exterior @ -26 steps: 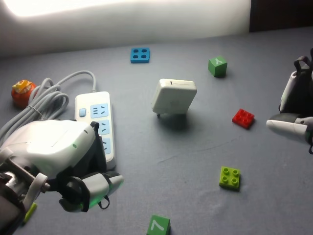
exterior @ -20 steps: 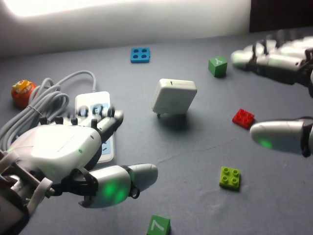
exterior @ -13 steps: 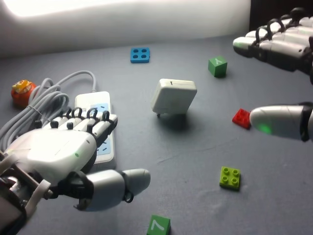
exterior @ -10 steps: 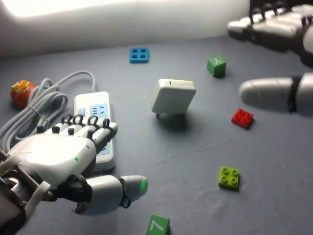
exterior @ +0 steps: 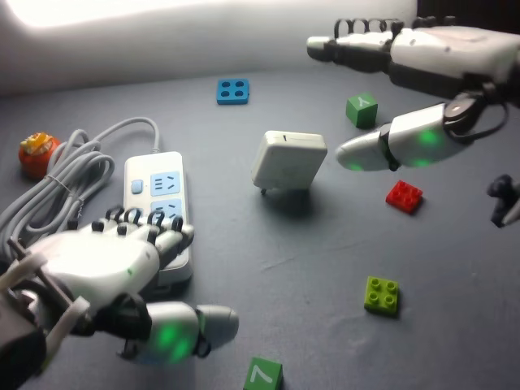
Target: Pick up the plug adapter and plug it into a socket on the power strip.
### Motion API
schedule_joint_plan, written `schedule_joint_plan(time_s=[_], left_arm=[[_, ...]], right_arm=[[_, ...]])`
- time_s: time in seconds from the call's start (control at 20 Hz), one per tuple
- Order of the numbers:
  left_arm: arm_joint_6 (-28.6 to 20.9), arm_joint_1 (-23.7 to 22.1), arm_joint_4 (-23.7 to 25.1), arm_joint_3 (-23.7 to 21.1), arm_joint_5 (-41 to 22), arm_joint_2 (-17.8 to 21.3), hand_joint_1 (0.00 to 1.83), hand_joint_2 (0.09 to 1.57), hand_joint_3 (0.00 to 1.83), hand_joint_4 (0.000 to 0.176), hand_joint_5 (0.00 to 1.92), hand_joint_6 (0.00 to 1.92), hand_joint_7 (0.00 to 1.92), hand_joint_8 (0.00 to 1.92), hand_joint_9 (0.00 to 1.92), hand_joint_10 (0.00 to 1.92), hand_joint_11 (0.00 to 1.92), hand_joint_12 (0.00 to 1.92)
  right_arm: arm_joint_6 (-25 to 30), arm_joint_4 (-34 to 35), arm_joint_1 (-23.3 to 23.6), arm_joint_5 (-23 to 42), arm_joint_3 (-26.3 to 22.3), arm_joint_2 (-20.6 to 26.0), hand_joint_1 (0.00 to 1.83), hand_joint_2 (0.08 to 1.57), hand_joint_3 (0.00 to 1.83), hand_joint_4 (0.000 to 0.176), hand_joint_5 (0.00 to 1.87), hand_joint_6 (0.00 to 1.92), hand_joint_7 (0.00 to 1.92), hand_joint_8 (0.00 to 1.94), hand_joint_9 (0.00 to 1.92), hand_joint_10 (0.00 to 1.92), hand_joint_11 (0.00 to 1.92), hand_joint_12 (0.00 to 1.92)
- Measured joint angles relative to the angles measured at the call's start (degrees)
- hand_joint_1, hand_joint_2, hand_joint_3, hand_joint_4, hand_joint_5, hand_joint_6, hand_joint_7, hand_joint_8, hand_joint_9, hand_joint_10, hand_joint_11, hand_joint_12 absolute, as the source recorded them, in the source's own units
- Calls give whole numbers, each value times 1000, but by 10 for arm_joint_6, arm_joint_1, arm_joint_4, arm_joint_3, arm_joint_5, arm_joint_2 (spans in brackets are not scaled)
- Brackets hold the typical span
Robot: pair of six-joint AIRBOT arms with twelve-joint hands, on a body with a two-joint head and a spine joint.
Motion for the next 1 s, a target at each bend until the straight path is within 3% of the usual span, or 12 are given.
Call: schedule_joint_plan(time_s=[0.15,0.25,0.6,1.0], left_arm=[[0,12,-3,5,8,-12,0,1137,12,0,0,0,0,0,0,0,0,0],[-2,16,-4,12,10,-26,0,1146,15,0,0,0,0,0,0,0,0,0],[-5,7,-24,18,2,-37,0,1127,1,0,0,0,0,0,0,0,0,0],[-5,3,-39,35,-8,-40,0,1140,5,0,0,0,0,0,0,0,0,0]], right_arm=[[11,6,6,-24,51,-42,998,1034,0,0,0,0,0,0,0,0,0,62],[23,17,17,-49,85,-72,1024,1010,2,0,17,1,21,2,13,2,0,196],[57,41,20,-112,177,-147,1050,1069,5,0,8,1,0,0,0,0,0,141],[83,38,9,-175,273,-222,1127,1032,0,0,37,6,34,5,32,5,0,338]])
